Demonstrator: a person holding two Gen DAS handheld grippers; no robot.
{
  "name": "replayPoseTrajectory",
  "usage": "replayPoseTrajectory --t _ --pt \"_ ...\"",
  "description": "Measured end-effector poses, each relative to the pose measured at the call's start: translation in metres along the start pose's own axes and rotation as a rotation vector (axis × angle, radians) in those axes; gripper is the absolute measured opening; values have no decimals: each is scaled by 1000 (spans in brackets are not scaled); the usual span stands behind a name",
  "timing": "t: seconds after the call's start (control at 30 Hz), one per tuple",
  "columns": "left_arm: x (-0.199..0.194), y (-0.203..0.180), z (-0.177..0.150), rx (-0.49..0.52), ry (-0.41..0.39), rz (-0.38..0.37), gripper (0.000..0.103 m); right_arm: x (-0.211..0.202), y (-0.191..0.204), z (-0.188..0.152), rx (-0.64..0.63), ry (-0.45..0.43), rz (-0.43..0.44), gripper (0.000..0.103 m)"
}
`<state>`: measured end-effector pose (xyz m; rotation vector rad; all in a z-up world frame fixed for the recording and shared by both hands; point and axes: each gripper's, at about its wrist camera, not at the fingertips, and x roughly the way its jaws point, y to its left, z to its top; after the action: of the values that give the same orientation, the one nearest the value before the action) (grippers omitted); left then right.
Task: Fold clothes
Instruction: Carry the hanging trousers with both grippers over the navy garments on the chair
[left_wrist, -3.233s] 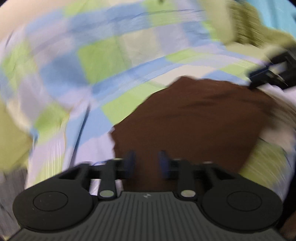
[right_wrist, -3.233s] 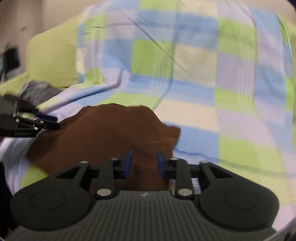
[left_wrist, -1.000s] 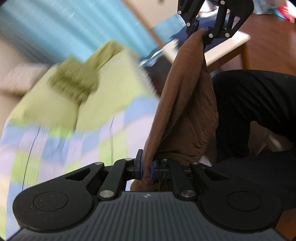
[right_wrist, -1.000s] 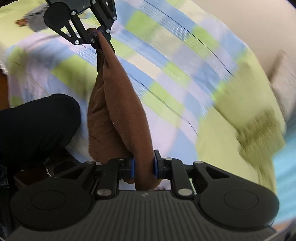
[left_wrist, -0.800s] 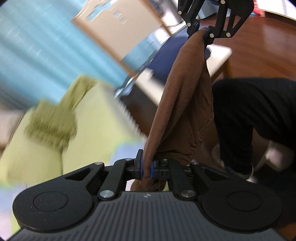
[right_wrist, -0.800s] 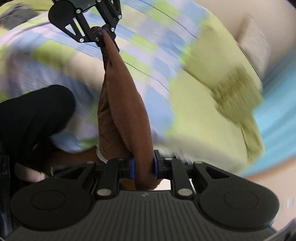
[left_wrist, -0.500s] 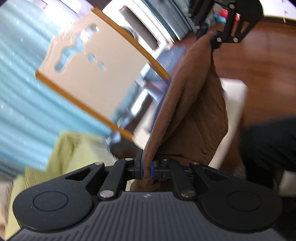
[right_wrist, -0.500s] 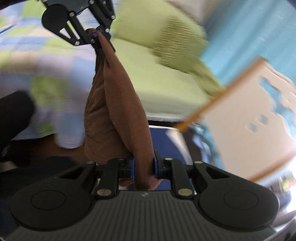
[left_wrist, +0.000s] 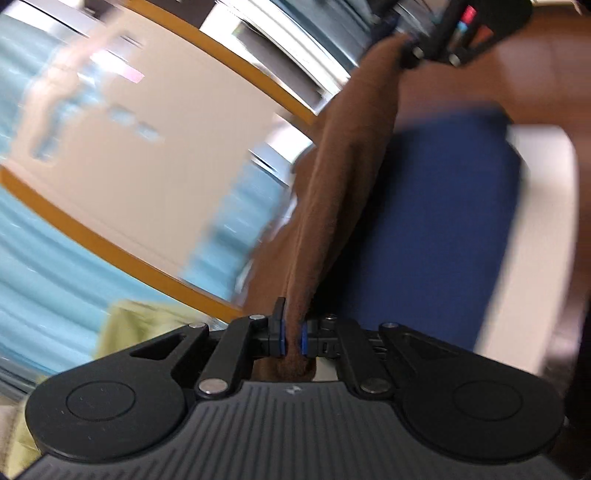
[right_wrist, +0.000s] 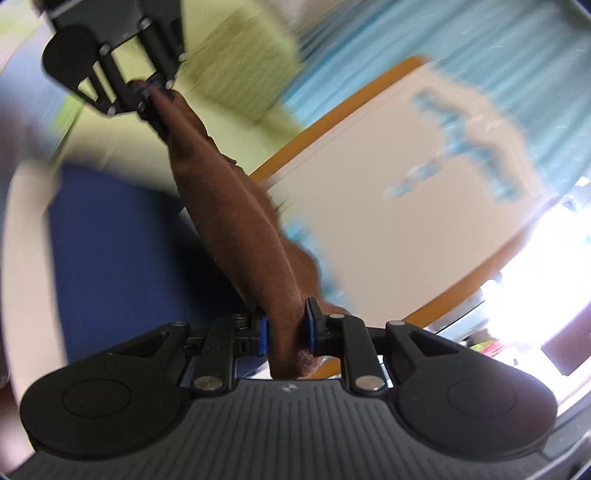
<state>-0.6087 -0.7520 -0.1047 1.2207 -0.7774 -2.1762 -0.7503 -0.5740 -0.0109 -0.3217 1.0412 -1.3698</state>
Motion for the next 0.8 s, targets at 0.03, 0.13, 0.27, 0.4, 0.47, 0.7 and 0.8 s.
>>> replayPoseTrajectory --t 0.03,0.13,0.27,0.4,0.47,0.7,0.8 --pt "0 -9 -4 -3 -9 14 6 5 16 -9 -26 12 13 15" --pt "-5 -21 -12 -42 -46 42 14 2 36 -21 -72 -2 -5 18" --pt "-13 -25 -23 -32 -84 52 22 -4 41 -27 -99 -32 -60 25" --pt "-13 -28 -28 -12 -76 52 7 5 48 -32 -138 -25 -70 16" --pt "-18 -23 -23 -26 -73 51 6 10 46 -32 -120 -13 -57 14" --pt "-46 -16 -16 -50 -98 74 5 -23 38 -25 -126 -42 -111 13" --pt "-44 -28 -20 -49 -94 72 5 -17 57 -35 -147 -25 -99 13"
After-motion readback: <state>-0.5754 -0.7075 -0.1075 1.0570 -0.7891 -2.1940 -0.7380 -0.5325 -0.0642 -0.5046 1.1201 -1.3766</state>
